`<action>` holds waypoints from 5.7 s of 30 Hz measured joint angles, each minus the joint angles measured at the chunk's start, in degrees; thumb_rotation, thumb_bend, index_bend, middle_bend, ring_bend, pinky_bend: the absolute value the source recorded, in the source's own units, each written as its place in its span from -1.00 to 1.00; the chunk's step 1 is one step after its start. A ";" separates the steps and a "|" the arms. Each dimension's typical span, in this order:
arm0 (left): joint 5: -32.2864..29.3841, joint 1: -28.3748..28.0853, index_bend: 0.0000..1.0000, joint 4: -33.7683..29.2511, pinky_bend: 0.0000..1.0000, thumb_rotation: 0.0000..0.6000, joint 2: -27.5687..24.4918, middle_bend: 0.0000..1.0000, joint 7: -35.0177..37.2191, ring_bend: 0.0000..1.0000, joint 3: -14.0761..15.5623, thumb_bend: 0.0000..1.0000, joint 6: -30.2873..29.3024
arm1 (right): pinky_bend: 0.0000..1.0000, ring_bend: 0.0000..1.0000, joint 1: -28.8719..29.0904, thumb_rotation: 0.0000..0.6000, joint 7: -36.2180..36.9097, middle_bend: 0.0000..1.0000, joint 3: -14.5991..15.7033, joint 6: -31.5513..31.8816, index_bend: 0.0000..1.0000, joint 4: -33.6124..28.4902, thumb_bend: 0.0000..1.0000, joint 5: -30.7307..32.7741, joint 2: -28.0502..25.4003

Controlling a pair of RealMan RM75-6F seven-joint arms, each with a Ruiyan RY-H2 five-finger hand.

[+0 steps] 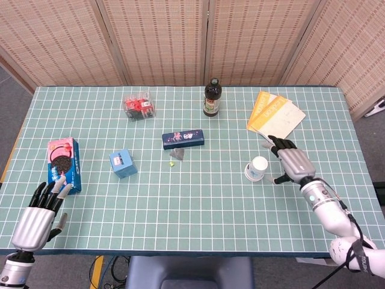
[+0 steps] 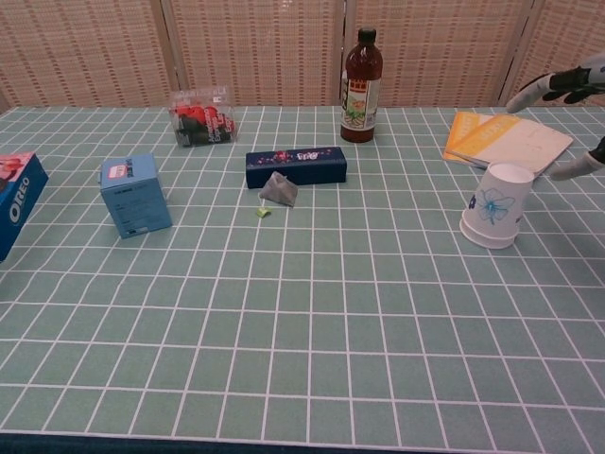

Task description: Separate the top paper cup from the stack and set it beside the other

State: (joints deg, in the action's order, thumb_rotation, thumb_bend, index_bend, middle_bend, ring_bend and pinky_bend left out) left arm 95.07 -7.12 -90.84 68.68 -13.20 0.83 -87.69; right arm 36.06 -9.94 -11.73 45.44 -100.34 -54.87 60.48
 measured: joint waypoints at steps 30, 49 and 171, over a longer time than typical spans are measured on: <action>0.41 0.35 -1.00 0.12 -1.00 1.00 -0.39 -1.00 0.91 -1.00 -0.26 -0.01 -0.62 | -1.00 -1.00 4.76 1.00 -0.53 -1.00 3.05 -2.32 -0.57 7.07 -0.62 5.31 4.80; 0.84 0.55 -1.00 0.06 -1.00 1.00 -0.62 -1.00 1.42 -1.00 -0.19 -0.01 -0.95 | -1.00 -1.00 5.96 1.00 0.14 -1.00 3.97 -3.15 -0.42 9.92 -0.62 6.32 6.42; -1.16 -0.21 -1.00 0.69 -1.00 1.00 1.22 -1.00 -1.99 -1.00 -0.55 -0.01 1.32 | -1.00 -1.00 -4.32 1.00 16.88 -1.00 2.90 0.70 -0.94 7.56 -0.63 -9.73 -2.80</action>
State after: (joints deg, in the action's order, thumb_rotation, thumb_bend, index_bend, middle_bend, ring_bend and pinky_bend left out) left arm 93.90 -7.33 -90.15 69.89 -15.19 0.28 -86.37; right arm 31.74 6.94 -8.83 46.14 -92.78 -64.61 57.68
